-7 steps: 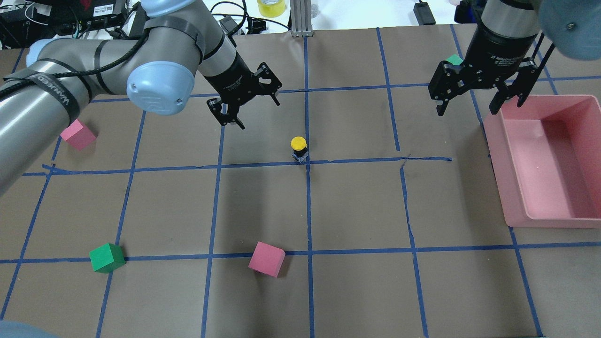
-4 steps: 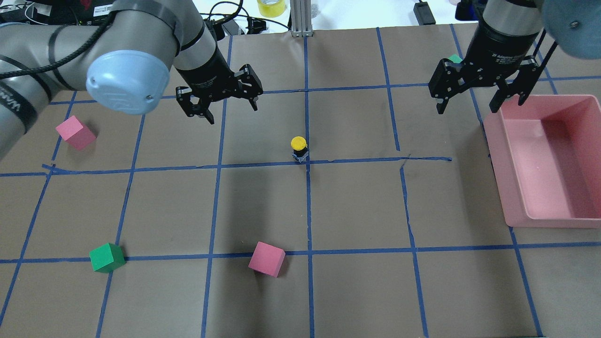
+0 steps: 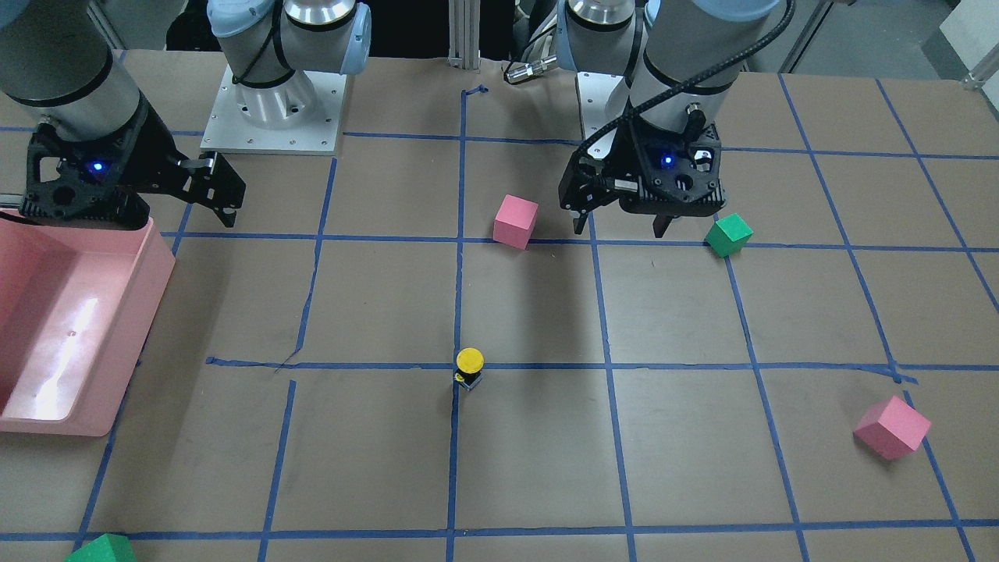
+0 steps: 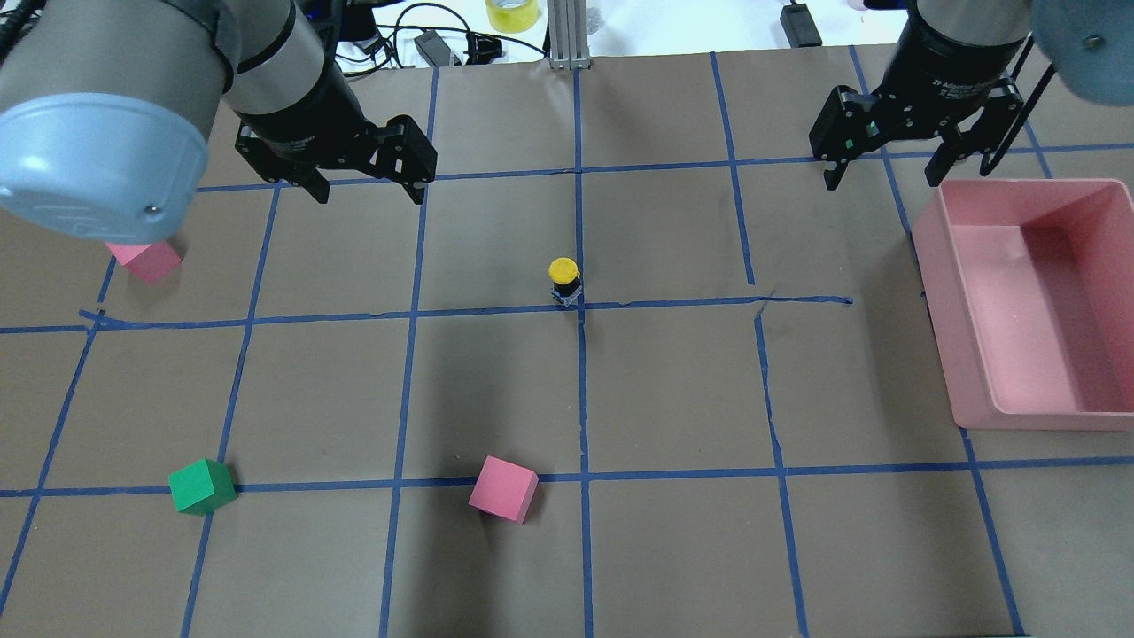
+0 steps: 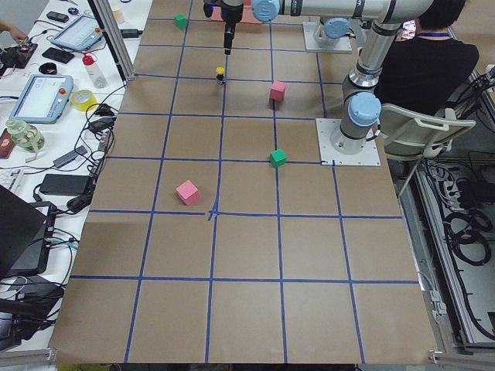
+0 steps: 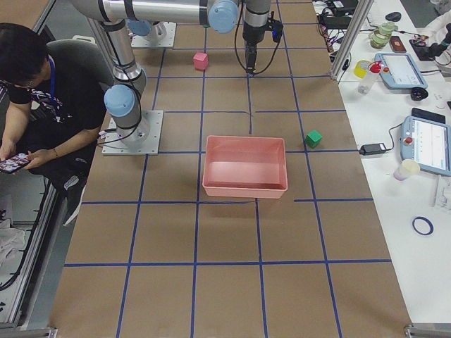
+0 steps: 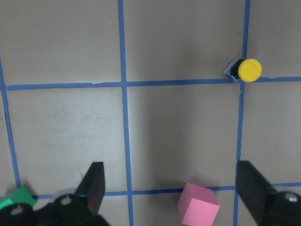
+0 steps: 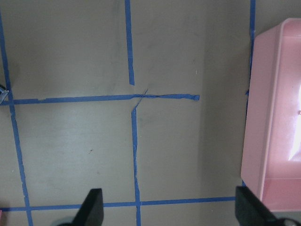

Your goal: Align button upright

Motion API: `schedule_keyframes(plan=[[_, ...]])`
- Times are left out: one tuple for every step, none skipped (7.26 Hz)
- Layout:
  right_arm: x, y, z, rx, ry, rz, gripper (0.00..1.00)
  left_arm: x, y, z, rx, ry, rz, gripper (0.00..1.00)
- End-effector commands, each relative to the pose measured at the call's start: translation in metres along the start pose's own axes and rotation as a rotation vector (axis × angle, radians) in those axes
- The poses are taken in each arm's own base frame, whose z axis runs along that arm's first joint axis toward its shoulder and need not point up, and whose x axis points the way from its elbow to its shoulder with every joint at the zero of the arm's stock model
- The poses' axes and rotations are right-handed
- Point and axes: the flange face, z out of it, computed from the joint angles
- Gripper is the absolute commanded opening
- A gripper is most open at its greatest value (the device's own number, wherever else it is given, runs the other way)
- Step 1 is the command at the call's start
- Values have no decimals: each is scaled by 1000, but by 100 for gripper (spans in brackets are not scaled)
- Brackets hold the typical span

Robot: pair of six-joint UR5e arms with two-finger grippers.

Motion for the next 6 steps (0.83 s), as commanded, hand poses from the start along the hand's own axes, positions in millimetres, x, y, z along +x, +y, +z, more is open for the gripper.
schedule_keyframes(plan=[[-2,-11,7,43,-7,5,100,-3,5,0,45,-8,7,100],[-3,-16,12,48,-7,-1,100,-11,6,4,30,-65,5,100],[-3,-21,21,36,-8,2,100,-15,8,0,41,-146,54,100],[-4,-22,21,37,-4,-4,100,-15,9,-10,62,-143,55,100],[-4,-22,21,37,-4,-8,100,-15,10,-10,61,-140,60,100],[-4,-22,20,45,-4,-13,100,-10,10,-10,71,-96,61,100]])
